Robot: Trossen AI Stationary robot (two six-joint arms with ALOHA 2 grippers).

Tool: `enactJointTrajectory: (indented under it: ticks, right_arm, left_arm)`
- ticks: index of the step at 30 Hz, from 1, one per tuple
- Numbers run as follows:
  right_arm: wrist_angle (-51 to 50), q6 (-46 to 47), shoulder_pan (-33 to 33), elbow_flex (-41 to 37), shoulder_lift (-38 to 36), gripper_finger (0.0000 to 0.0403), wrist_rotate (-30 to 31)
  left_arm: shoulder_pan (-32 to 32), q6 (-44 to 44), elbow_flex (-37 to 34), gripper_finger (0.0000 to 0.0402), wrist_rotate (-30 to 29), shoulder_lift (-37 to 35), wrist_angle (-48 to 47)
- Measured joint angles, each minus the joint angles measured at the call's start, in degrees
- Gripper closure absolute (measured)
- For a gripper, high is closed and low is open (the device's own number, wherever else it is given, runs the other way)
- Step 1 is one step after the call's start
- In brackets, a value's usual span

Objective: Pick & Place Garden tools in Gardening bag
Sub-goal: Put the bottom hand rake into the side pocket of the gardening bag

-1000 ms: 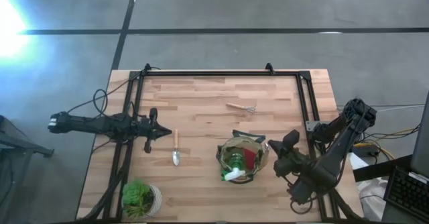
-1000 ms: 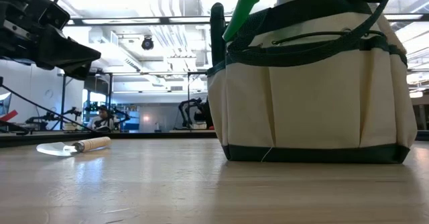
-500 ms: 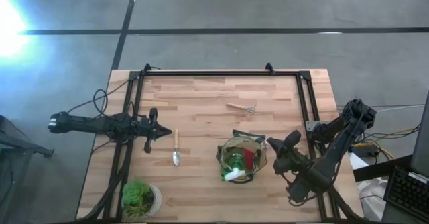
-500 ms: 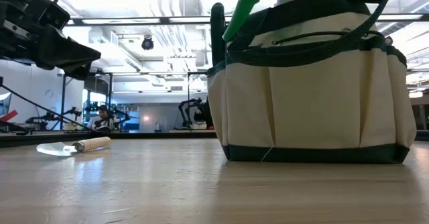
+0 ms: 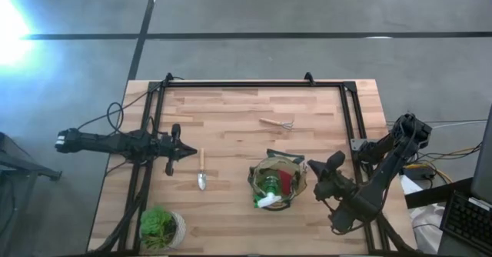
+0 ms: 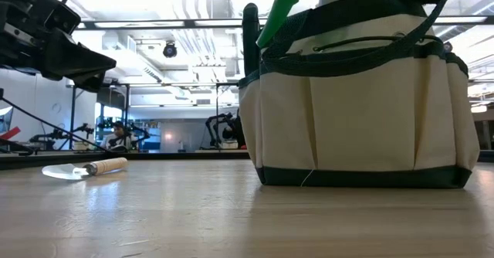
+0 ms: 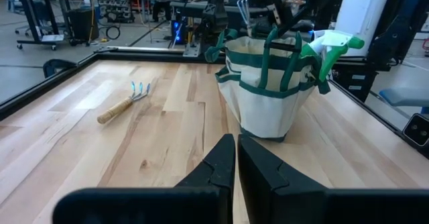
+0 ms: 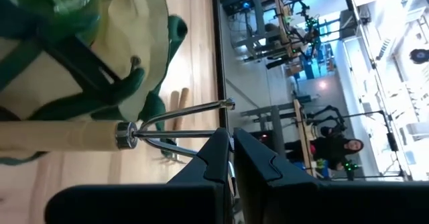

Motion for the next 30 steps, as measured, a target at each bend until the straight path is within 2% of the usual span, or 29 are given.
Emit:
enactJointTrajectory:
  ticks: [10, 30]
  right_arm:
    - [5.31, 0.07, 0.00, -4.56, 0.00, 0.0394, -0.05]
    - [15.12, 0.29, 0.50, -4.68, 0.04, 0.0394, -2.96]
  left_arm:
    - [0.00, 0.00, 0.00, 0.0378, 0.00, 0.00, 0.00]
    - [0.02, 0.00, -0.02, 0.0378, -0.02, -0.02, -0.02]
